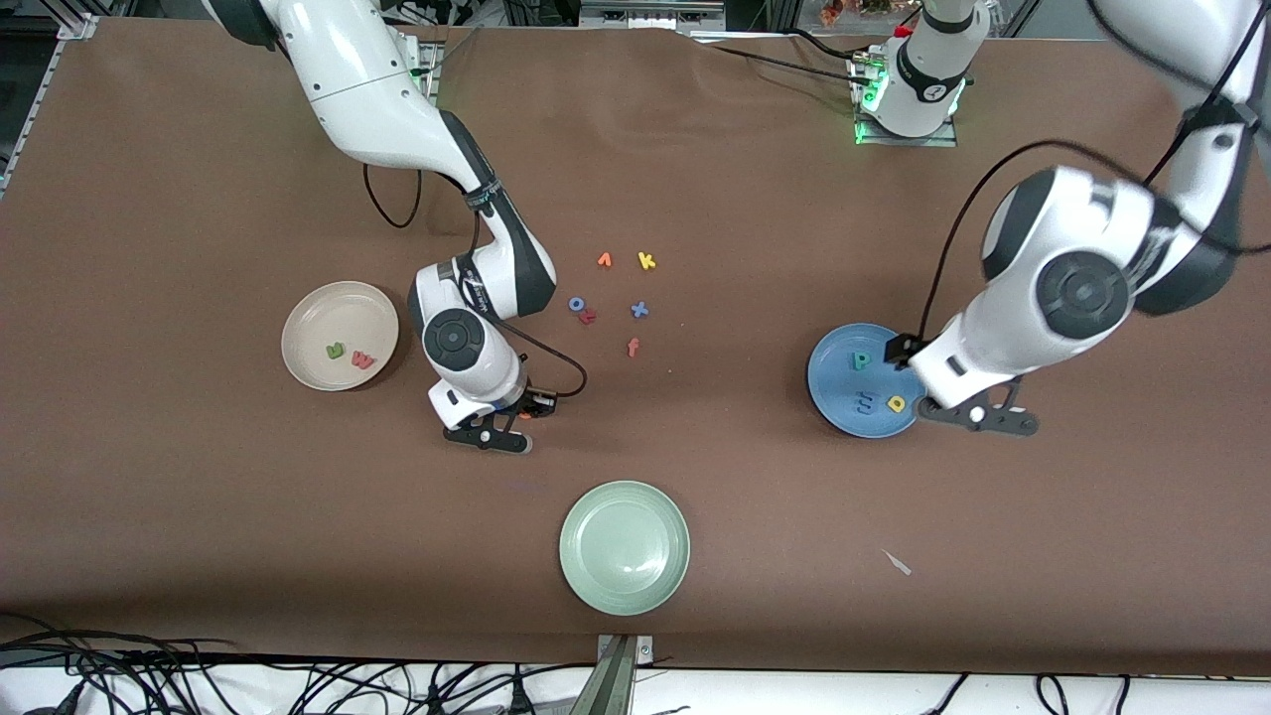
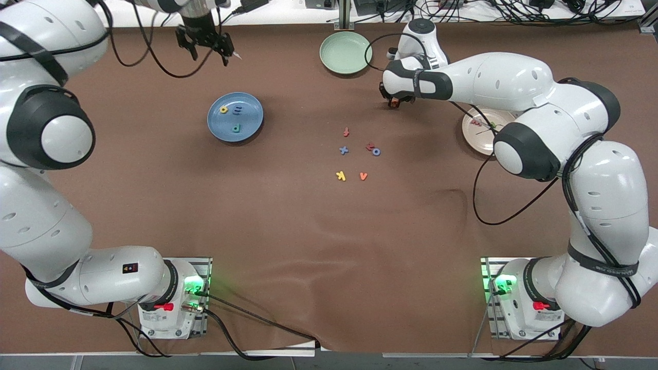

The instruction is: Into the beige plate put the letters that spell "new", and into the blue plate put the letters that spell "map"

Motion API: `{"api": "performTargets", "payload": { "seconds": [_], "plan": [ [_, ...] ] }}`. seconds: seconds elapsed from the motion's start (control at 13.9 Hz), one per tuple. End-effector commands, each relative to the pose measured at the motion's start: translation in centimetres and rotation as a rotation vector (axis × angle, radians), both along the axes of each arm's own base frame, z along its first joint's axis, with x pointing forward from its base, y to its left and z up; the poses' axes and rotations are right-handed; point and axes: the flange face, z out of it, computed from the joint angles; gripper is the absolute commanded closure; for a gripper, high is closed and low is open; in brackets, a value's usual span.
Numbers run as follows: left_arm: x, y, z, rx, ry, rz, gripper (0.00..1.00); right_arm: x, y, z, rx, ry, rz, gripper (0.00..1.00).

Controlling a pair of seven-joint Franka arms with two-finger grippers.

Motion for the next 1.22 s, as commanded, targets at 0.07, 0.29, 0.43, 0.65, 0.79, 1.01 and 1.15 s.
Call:
{"api": "performTargets", "payload": {
  "seconds": [0.07,0.29,0.43,0.65,0.79,1.01,1.15],
  "plan": [
    [-1.7,4.5,11.3,-0.088,-0.004,0.081,0.0,1.6,-3.2,4.4,0.008,0.096,0.152,0.91],
    [-6.0,6.4,16.3,-0.132,-0.06,0.054,0.0,0.1,-7.8,5.3,-0.028,0.154,0.2,0.92],
    [-7.9,5.4,15.9,-0.115,-0.123,0.035,0.0,-1.3,-11.1,4.0,-0.052,0.211,0.2,0.92],
    [-8.8,5.4,14.1,-0.104,-0.143,0.035,0.0,-1.1,-16.0,4.3,-0.085,0.298,0.191,0.92],
    [-9.0,5.3,14.3,-0.104,-0.141,0.035,0.0,-0.7,-18.6,4.9,-0.092,0.318,0.208,0.91],
    [-8.8,6.1,14.4,-0.105,-0.147,0.046,0.0,-0.1,-22.2,4.3,-0.077,0.333,0.219,0.9],
    [-8.7,6.4,14.5,-0.093,-0.152,0.06,0.0,-0.4,-23.7,4.3,-0.064,0.372,0.221,0.84]
  ]
}}
